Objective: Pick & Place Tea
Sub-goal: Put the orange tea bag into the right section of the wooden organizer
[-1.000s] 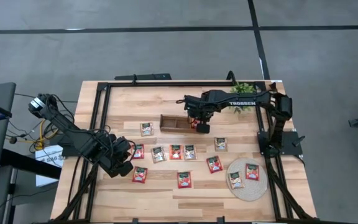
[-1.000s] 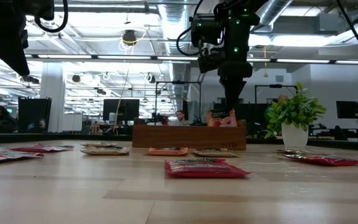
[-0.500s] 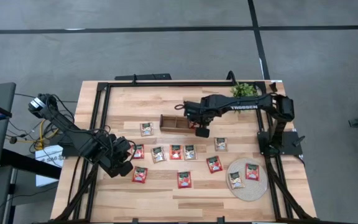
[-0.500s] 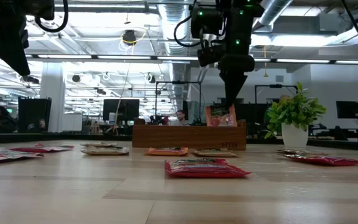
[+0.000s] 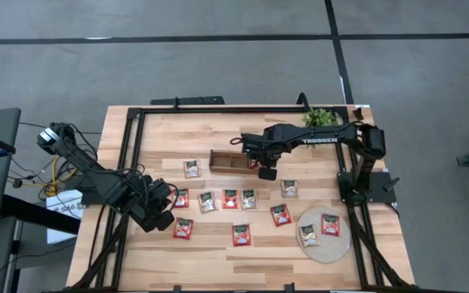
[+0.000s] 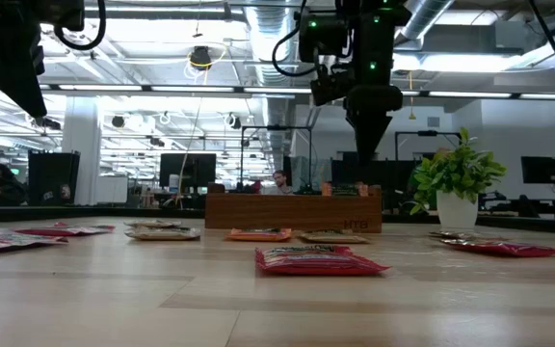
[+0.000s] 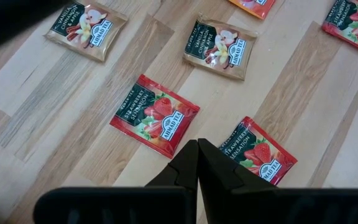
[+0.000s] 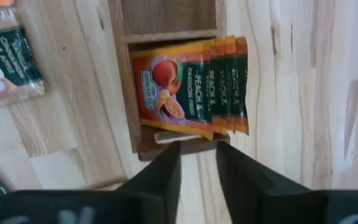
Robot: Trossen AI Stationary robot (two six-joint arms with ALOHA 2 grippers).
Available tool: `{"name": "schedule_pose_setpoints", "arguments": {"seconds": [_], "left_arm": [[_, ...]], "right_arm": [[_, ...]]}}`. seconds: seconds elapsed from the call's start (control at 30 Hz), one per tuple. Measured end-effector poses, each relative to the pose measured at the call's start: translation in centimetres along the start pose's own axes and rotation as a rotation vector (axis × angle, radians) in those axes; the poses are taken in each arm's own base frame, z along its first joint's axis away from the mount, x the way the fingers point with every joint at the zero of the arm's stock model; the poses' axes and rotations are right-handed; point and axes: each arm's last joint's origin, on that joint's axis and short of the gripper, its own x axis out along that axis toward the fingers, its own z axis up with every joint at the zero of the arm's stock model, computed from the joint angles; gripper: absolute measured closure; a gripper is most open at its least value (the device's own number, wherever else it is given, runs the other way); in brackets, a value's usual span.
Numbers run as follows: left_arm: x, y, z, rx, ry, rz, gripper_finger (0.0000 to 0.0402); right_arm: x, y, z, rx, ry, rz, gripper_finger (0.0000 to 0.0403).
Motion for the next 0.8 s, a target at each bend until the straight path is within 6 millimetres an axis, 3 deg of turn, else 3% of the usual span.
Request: {"name": "schedule_pose_setpoints", "arguments": {"seconds": [0.2, 0.4, 0.8], "left_arm": [[0.0, 0.0, 0.0, 0.000, 0.000, 0.000, 0.0402], [0.0, 0.0, 0.0, 0.000, 0.000, 0.000, 0.0402], [0.0, -0.1, 0.0, 0.000, -0.006, -0.006, 0.0402]], "right_arm": [[-0.8, 0.6, -0.4, 0.023, 0.003, 0.027, 0.0263], [-2.7, 3.6, -0.9, -0.109, -0.082, 0.134, 0.0272], [-0.7, 9.9, -2.3, -0.234, -0.193, 0.203, 0.0318]]}}
